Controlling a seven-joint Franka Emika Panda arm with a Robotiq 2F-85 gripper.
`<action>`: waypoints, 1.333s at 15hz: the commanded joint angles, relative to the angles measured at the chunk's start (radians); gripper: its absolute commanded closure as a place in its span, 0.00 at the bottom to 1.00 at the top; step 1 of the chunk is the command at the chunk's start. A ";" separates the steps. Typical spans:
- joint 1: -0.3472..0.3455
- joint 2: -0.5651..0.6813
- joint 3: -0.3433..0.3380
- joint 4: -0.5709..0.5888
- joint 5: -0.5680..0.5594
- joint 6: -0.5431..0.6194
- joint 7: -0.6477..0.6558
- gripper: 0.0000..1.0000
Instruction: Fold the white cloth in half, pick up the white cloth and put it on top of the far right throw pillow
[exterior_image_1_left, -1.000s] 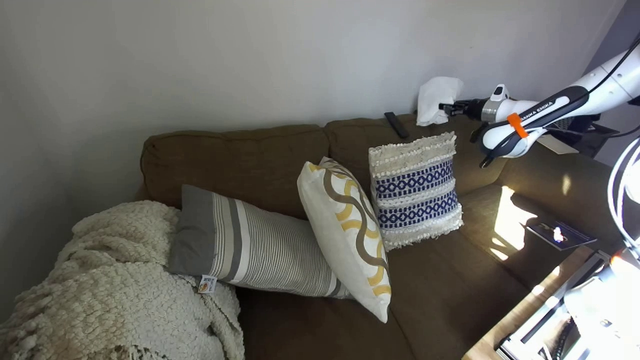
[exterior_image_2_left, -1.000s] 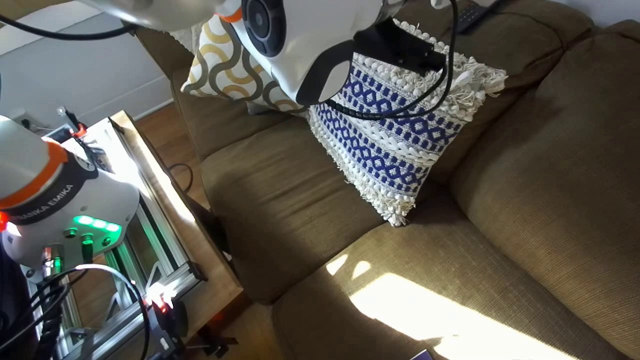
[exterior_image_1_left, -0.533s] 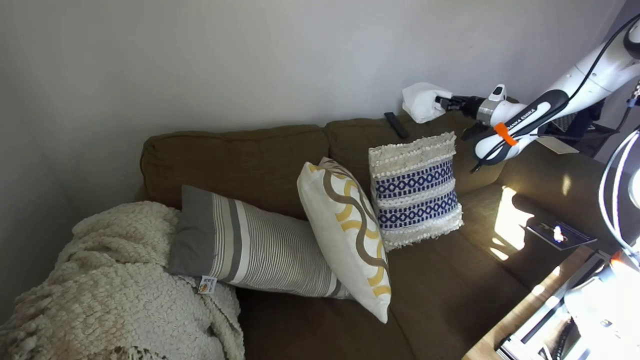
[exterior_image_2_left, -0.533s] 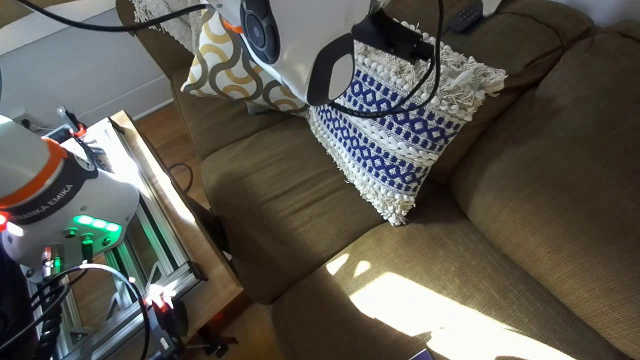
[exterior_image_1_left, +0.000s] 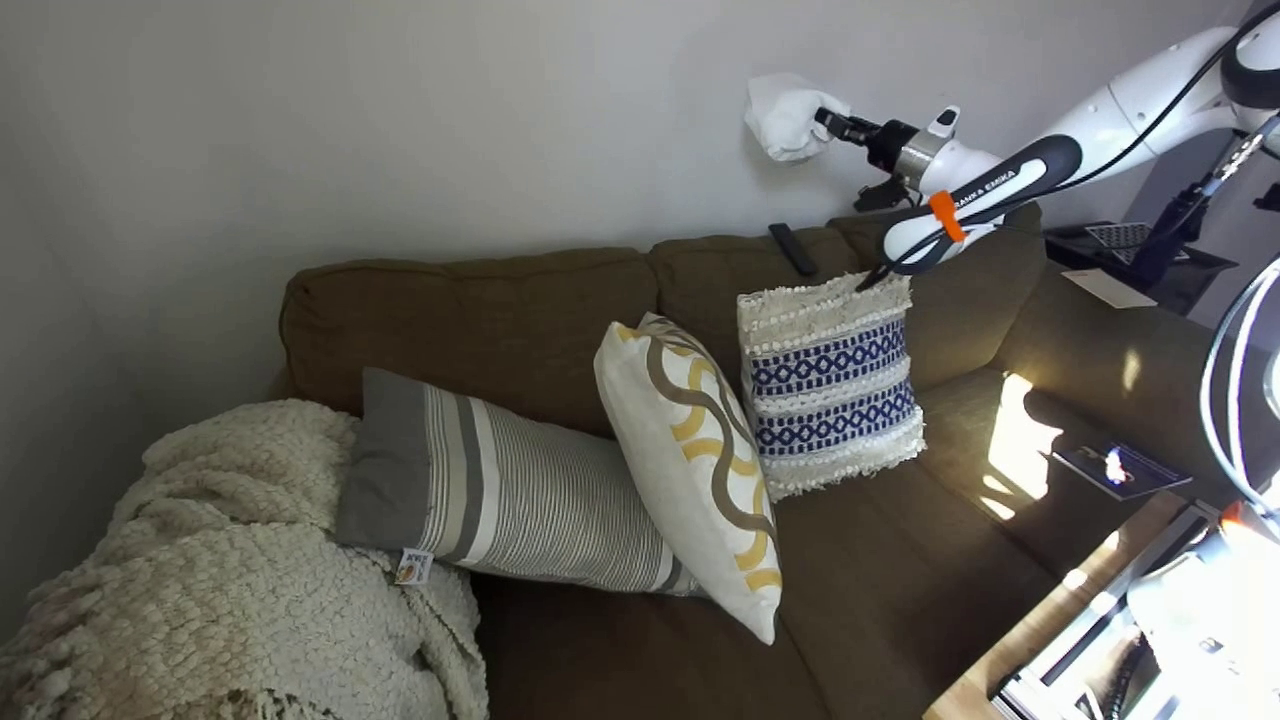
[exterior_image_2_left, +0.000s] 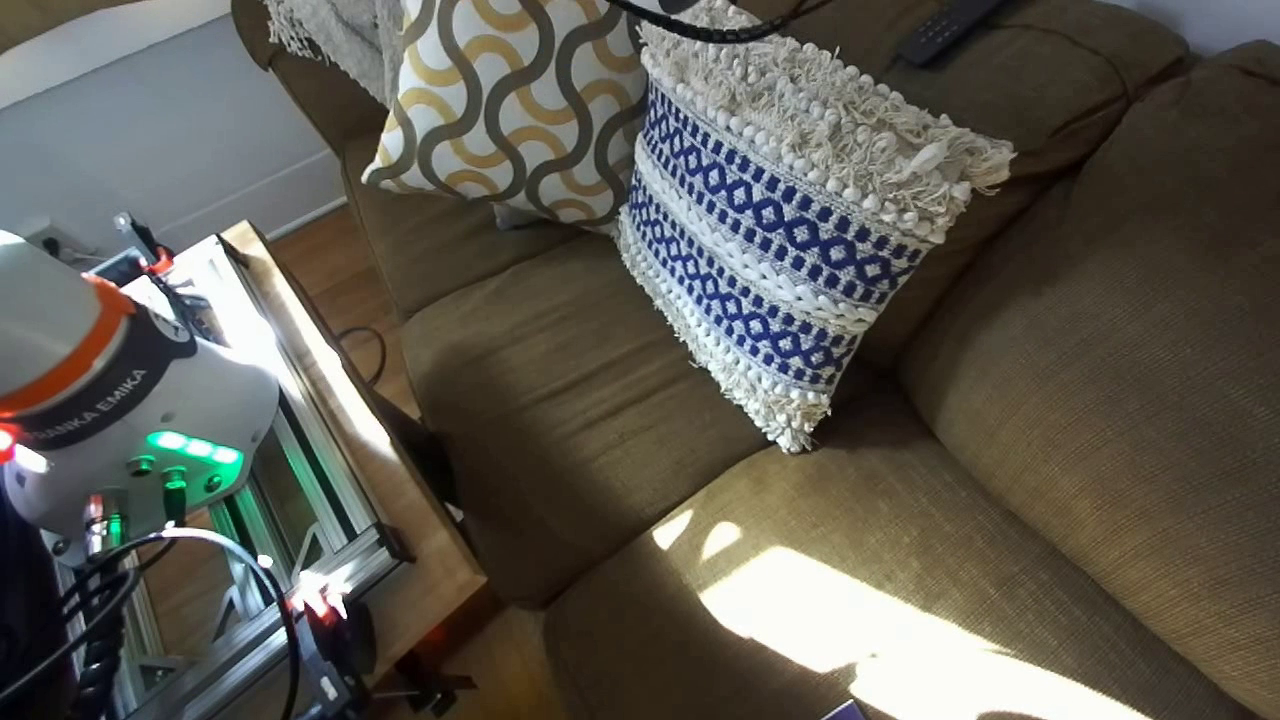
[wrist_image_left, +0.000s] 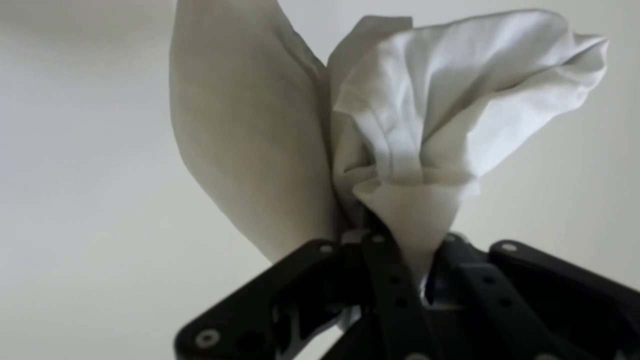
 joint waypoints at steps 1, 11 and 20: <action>-0.032 0.021 0.056 -0.019 -0.041 -0.022 0.164 0.97; -0.098 -0.095 -0.196 -0.290 -0.133 0.024 0.717 0.97; -0.045 -0.025 -0.203 -0.168 -0.354 0.024 0.982 0.97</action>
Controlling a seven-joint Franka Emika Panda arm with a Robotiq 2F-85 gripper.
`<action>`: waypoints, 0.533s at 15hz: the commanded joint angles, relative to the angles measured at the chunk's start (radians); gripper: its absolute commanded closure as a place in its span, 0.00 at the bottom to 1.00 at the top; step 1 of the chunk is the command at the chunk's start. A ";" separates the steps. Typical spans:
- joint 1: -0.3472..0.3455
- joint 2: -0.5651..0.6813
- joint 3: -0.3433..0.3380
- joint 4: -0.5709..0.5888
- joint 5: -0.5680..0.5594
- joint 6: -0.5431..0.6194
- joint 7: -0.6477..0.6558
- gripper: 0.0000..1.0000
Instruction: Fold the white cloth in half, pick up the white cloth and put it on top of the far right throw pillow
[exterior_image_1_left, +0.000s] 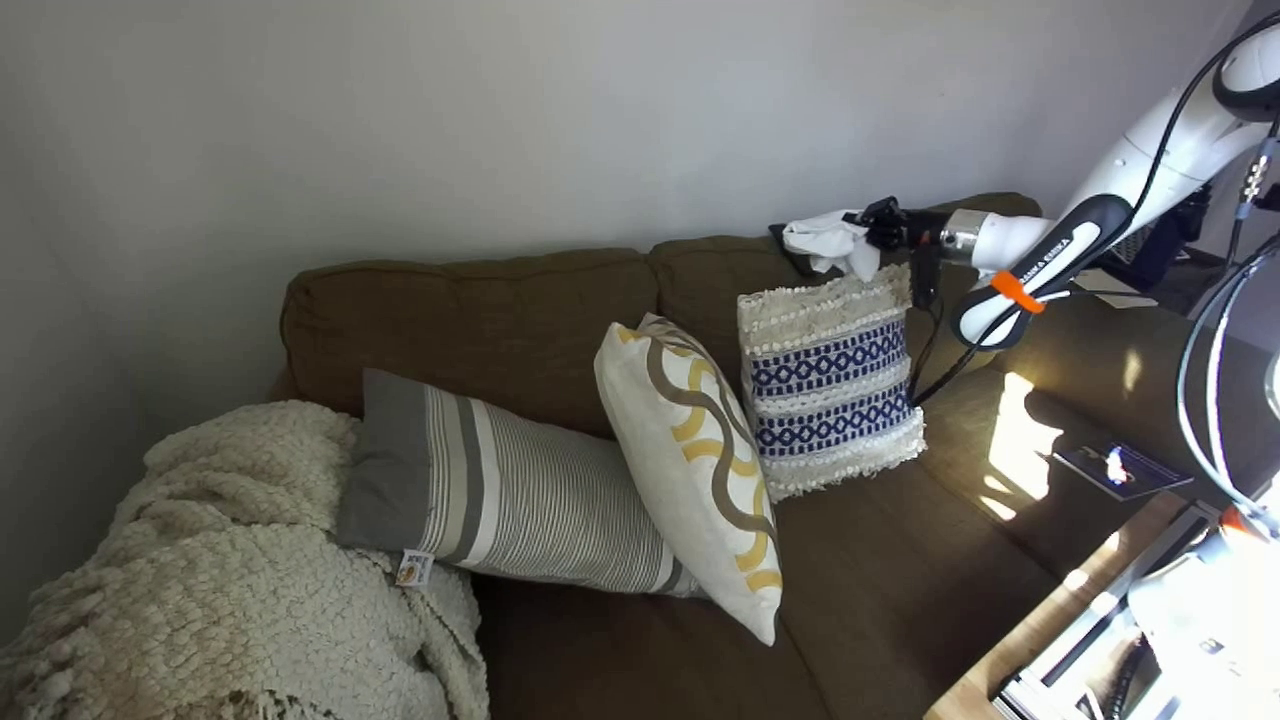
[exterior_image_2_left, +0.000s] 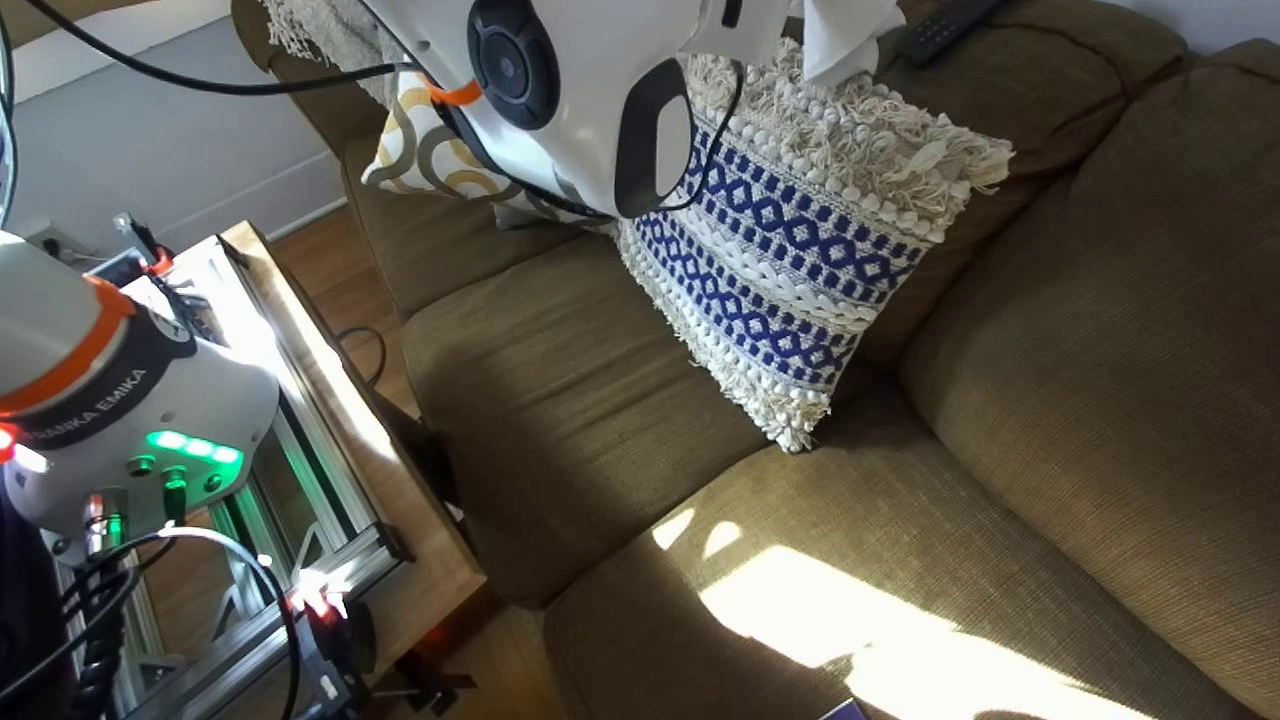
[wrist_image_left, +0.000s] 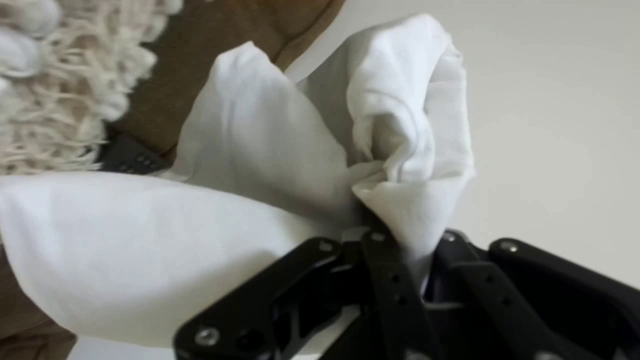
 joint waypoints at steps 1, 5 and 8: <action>-0.077 0.019 0.147 0.103 -0.140 -0.001 0.029 0.97; -0.097 0.119 0.226 0.224 -0.176 0.013 0.123 0.97; 0.051 0.119 0.012 0.274 -0.141 -0.004 0.332 0.97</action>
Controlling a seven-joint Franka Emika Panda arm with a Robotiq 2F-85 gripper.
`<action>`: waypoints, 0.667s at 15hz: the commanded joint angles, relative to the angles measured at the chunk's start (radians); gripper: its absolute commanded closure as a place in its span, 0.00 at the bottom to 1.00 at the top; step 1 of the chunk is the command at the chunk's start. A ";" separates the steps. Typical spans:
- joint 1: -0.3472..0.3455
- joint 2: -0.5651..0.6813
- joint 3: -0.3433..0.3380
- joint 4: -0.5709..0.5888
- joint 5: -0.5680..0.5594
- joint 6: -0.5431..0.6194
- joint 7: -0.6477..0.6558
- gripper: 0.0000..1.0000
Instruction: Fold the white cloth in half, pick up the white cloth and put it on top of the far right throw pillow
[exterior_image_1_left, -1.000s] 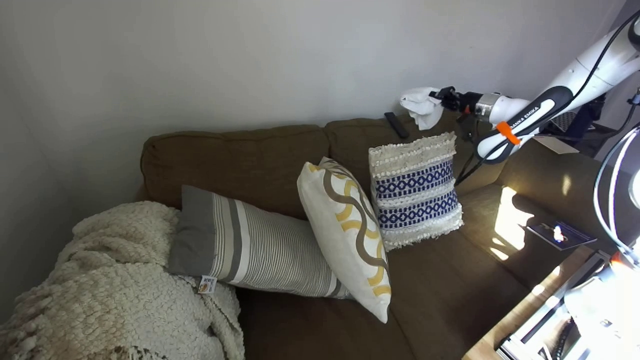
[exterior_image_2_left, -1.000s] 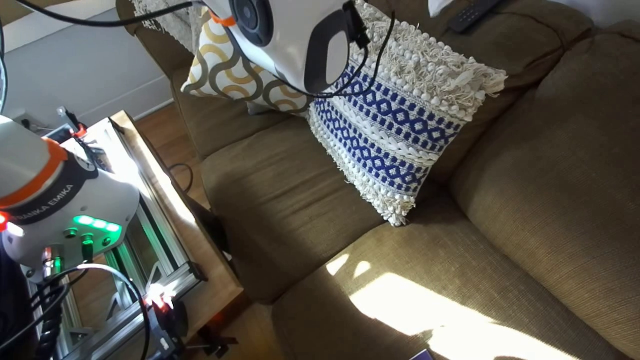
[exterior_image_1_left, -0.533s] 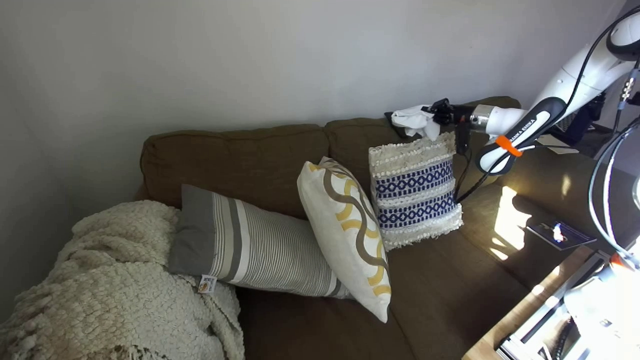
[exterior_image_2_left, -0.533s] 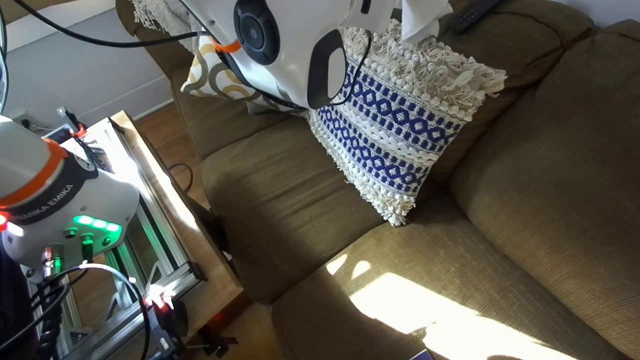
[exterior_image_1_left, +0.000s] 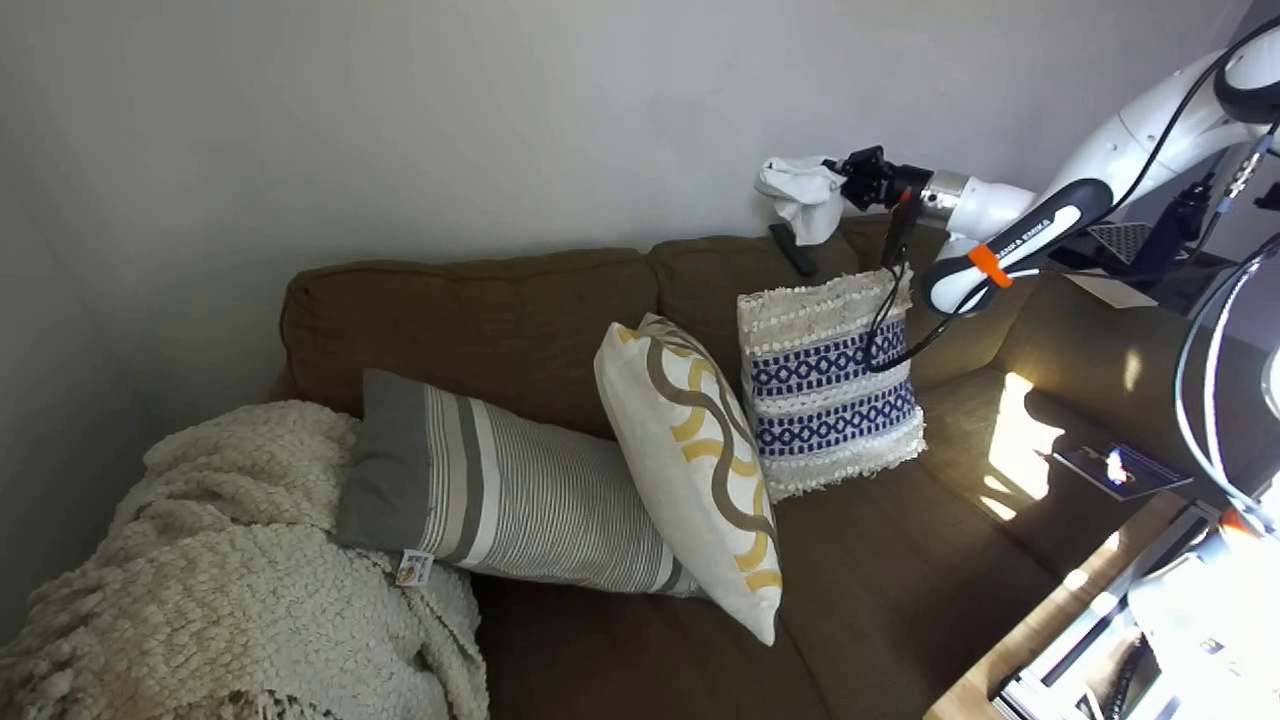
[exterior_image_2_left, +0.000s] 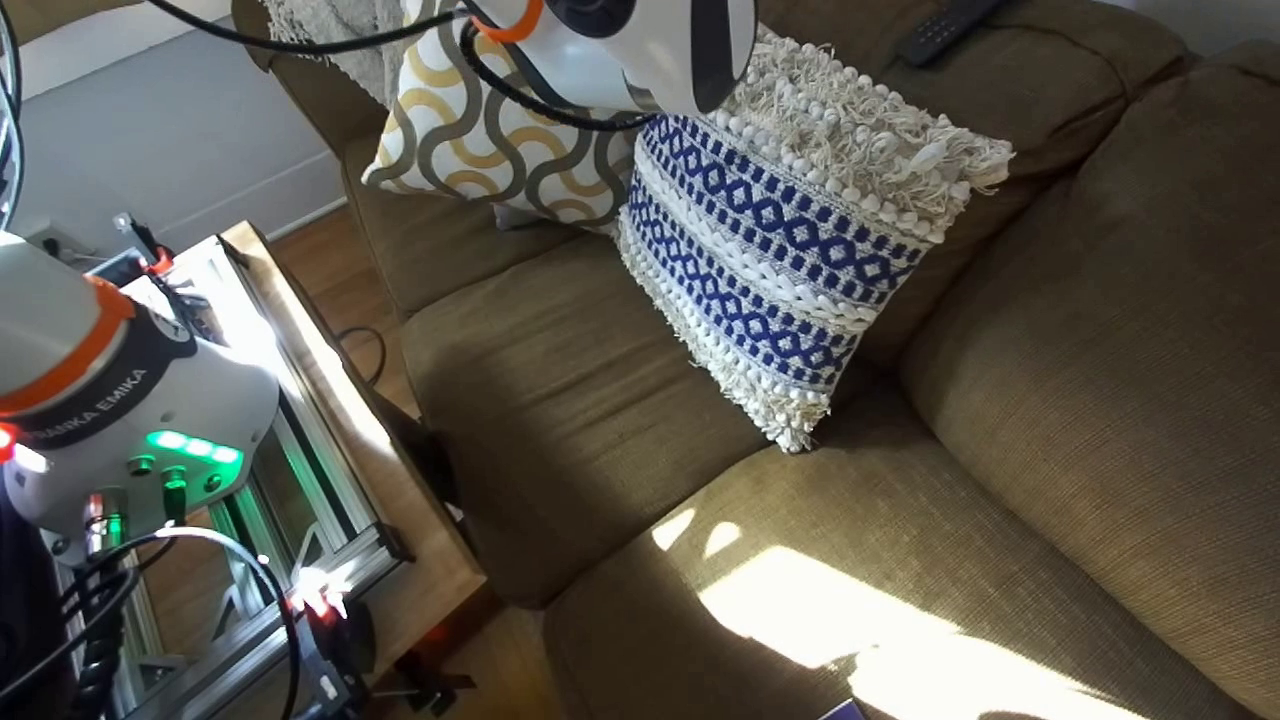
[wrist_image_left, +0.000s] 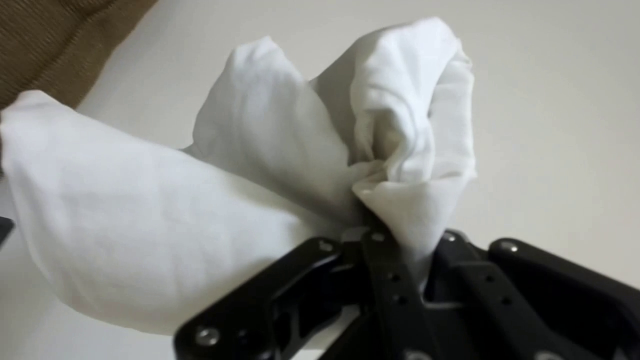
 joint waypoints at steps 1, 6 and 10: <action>0.123 0.062 -0.197 0.081 -0.004 -0.018 0.204 0.97; 0.209 0.151 -0.373 0.165 -0.002 -0.053 0.350 0.97; 0.255 0.125 -0.472 0.164 -0.019 -0.143 0.343 0.97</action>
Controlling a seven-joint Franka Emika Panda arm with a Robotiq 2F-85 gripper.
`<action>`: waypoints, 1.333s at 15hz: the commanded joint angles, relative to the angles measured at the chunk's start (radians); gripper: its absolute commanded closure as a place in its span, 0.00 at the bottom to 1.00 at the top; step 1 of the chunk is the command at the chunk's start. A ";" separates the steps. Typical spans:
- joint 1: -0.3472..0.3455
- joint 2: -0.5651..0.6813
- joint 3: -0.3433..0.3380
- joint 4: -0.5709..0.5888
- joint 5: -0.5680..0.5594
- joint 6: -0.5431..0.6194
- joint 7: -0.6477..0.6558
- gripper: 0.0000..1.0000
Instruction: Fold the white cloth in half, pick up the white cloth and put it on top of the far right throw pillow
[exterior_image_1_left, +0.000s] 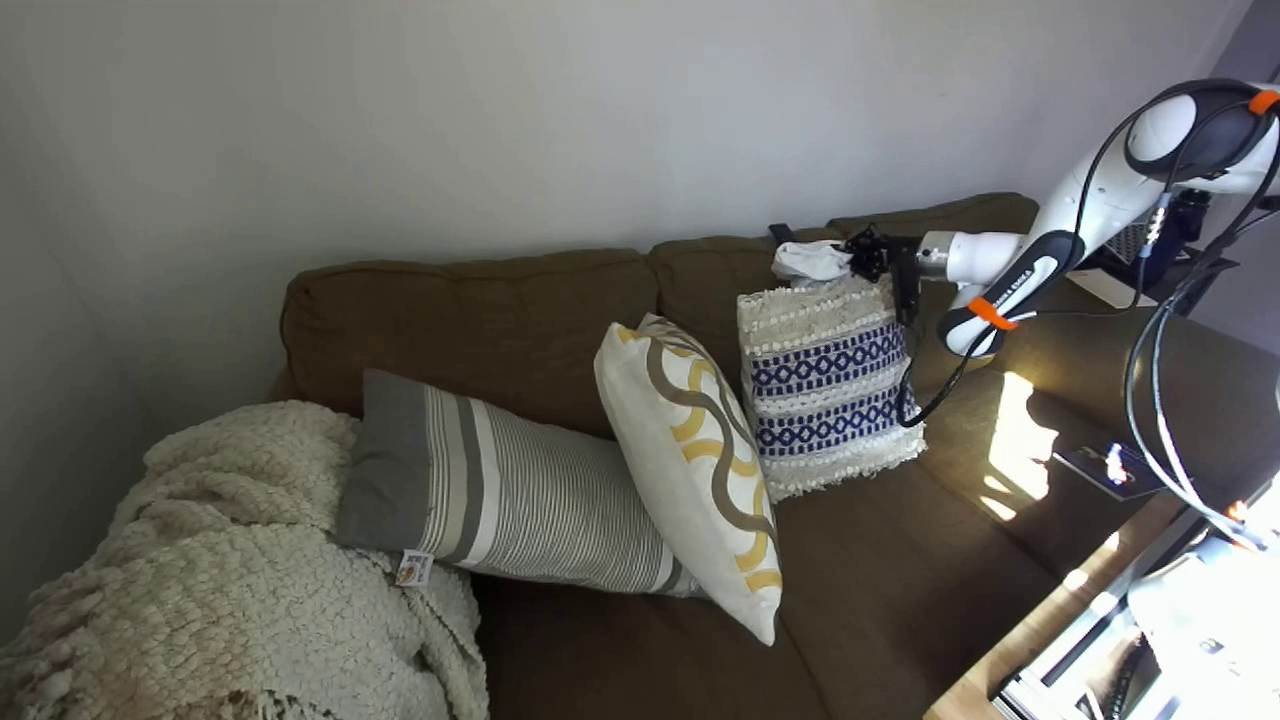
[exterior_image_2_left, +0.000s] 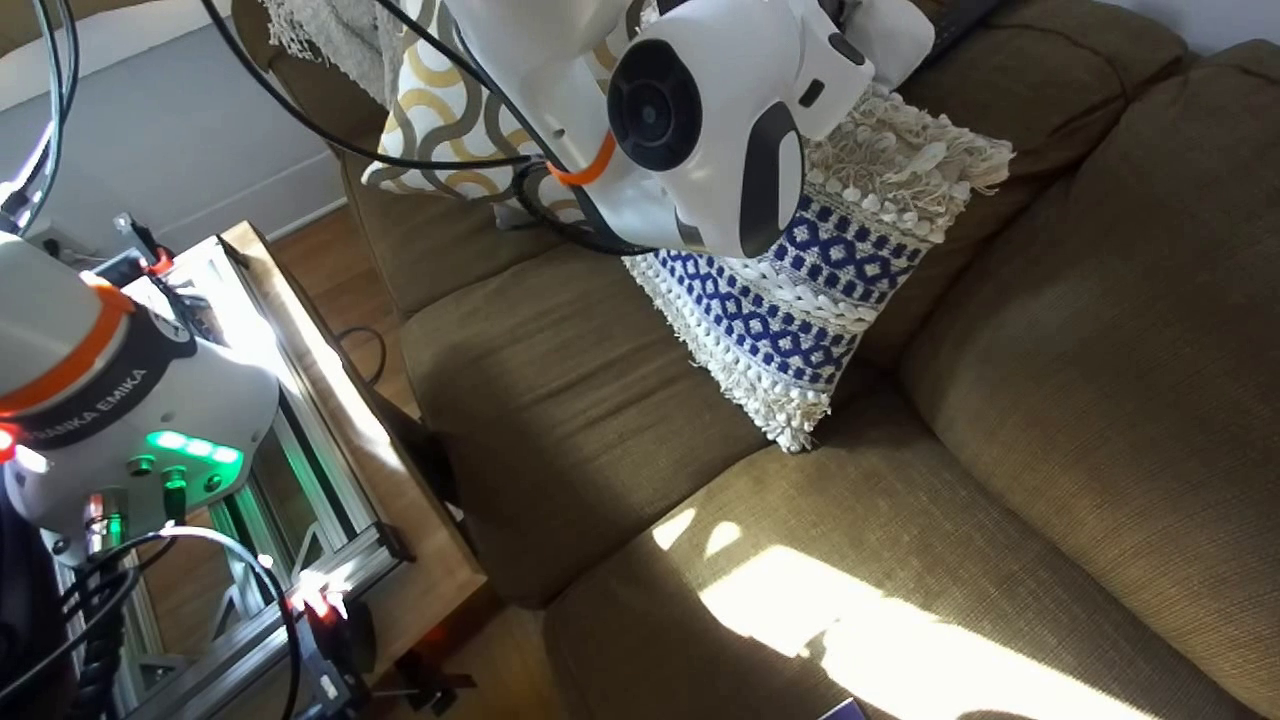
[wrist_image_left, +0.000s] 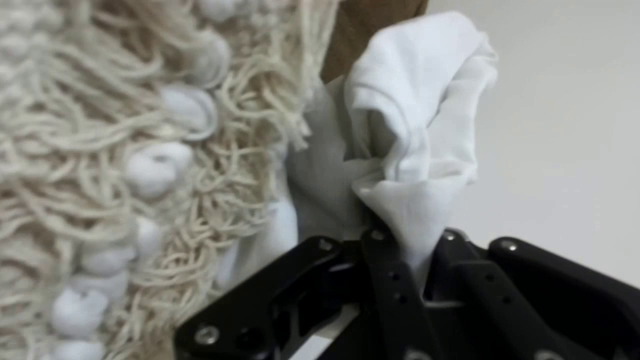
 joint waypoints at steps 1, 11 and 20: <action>0.042 -0.026 -0.077 0.004 -0.056 -0.051 0.049 0.97; 0.091 -0.094 -0.086 -0.016 -0.483 0.093 0.059 0.63; -0.153 -0.271 0.175 -0.045 -0.527 0.090 -0.220 0.01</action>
